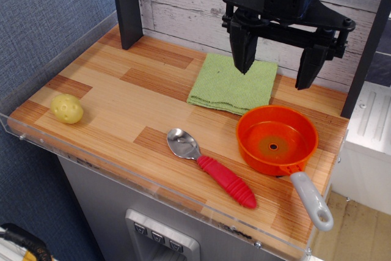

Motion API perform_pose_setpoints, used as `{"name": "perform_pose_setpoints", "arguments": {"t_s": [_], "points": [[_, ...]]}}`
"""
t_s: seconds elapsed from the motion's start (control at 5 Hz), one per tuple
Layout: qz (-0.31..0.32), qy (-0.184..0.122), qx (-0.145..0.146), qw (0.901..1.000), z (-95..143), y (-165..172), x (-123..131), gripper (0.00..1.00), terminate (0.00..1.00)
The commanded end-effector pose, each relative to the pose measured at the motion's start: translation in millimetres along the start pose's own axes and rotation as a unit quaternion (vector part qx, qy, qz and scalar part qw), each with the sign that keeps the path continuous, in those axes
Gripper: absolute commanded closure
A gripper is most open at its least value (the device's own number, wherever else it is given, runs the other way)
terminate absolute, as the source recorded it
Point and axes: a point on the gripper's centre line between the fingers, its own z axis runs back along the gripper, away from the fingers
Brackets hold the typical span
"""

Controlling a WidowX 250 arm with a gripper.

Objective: PICK UPTHE TOWEL PUT ON THE ANOTHER SIDE OF THE TABLE

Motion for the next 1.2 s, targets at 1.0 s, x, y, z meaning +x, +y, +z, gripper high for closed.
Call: {"name": "perform_pose_setpoints", "arguments": {"t_s": [1.0], "points": [[0.116, -0.002, 0.016, 0.9931, -70, 82, 63, 0.00, 0.00]]}}
